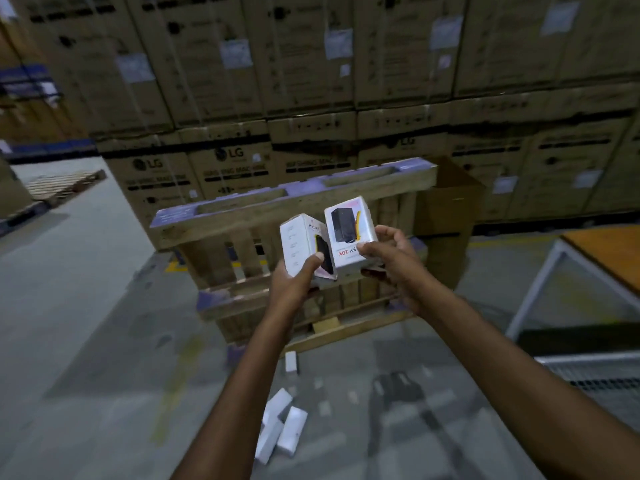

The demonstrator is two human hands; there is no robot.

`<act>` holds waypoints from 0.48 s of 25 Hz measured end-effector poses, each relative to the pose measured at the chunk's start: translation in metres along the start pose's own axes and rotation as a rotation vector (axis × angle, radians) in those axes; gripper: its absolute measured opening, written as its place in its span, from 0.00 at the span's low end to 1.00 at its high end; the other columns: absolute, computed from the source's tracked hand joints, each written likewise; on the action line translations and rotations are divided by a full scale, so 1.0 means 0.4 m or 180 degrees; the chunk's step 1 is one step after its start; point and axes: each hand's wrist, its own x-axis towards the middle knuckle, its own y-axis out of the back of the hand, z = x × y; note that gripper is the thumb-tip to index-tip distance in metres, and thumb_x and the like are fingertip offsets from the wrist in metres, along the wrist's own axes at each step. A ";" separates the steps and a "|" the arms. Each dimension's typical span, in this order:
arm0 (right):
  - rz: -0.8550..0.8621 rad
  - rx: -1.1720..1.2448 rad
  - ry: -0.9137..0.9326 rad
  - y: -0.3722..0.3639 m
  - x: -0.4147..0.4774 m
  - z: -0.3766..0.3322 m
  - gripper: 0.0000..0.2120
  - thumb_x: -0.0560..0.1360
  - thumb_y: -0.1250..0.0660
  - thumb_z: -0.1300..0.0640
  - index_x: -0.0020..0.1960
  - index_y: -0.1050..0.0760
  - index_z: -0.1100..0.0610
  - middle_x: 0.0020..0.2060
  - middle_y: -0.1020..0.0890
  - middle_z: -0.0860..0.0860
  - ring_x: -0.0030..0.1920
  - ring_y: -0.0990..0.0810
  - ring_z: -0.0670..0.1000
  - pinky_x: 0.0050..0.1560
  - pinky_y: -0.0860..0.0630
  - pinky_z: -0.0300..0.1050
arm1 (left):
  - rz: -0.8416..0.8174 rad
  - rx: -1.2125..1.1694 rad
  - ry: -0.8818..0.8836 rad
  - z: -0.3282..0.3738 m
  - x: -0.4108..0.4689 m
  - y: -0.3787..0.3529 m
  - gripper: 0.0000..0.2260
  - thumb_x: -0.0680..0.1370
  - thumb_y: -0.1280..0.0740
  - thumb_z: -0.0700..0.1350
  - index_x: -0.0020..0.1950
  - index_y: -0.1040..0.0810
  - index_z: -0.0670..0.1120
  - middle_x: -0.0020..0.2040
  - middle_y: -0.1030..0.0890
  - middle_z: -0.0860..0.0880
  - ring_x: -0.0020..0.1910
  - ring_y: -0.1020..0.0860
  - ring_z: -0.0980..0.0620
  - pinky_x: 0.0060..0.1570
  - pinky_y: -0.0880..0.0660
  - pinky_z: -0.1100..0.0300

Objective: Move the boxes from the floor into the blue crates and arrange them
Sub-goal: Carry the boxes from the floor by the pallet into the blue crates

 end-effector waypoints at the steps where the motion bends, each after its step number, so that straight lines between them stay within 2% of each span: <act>1: 0.0107 -0.0007 0.0018 0.074 -0.033 -0.020 0.24 0.74 0.27 0.62 0.67 0.30 0.53 0.54 0.18 0.50 0.50 0.16 0.52 0.42 0.18 0.45 | -0.0078 -0.0048 -0.0025 0.003 -0.032 -0.062 0.13 0.79 0.29 0.49 0.63 0.24 0.53 0.52 0.16 0.53 0.46 0.16 0.56 0.40 0.17 0.59; 3: 0.0300 -0.0036 0.0063 0.220 -0.097 -0.051 0.25 0.74 0.27 0.61 0.67 0.31 0.52 0.56 0.19 0.51 0.49 0.15 0.52 0.40 0.18 0.46 | -0.0284 -0.0112 -0.0023 -0.001 -0.096 -0.177 0.13 0.79 0.29 0.50 0.63 0.24 0.54 0.54 0.16 0.54 0.49 0.16 0.55 0.42 0.17 0.58; 6: 0.0700 -0.0008 0.0089 0.419 -0.194 -0.098 0.29 0.72 0.26 0.62 0.69 0.34 0.51 0.58 0.18 0.53 0.50 0.15 0.53 0.45 0.16 0.51 | -0.0628 -0.0118 -0.0072 0.003 -0.194 -0.335 0.15 0.79 0.29 0.50 0.65 0.25 0.55 0.57 0.16 0.53 0.52 0.16 0.53 0.47 0.17 0.55; 8: 0.0923 -0.0037 0.0097 0.521 -0.257 -0.129 0.29 0.73 0.27 0.62 0.69 0.34 0.52 0.58 0.19 0.54 0.50 0.15 0.53 0.42 0.16 0.48 | -0.0840 -0.0160 -0.0092 0.017 -0.249 -0.421 0.17 0.79 0.29 0.49 0.67 0.25 0.53 0.59 0.17 0.52 0.52 0.16 0.54 0.43 0.18 0.59; 10: 0.1128 -0.0072 0.0182 0.607 -0.319 -0.160 0.27 0.73 0.27 0.62 0.68 0.32 0.53 0.59 0.19 0.54 0.53 0.16 0.54 0.42 0.16 0.47 | -0.1066 -0.0186 -0.0094 0.040 -0.296 -0.500 0.19 0.79 0.30 0.48 0.69 0.27 0.51 0.60 0.18 0.51 0.50 0.17 0.56 0.34 0.21 0.64; 12: 0.1307 -0.0111 0.0292 0.670 -0.380 -0.190 0.26 0.72 0.27 0.61 0.68 0.30 0.55 0.60 0.18 0.55 0.54 0.16 0.54 0.45 0.16 0.47 | -0.1264 -0.0203 -0.0086 0.059 -0.325 -0.568 0.22 0.79 0.30 0.49 0.72 0.30 0.51 0.61 0.21 0.51 0.52 0.19 0.55 0.32 0.21 0.64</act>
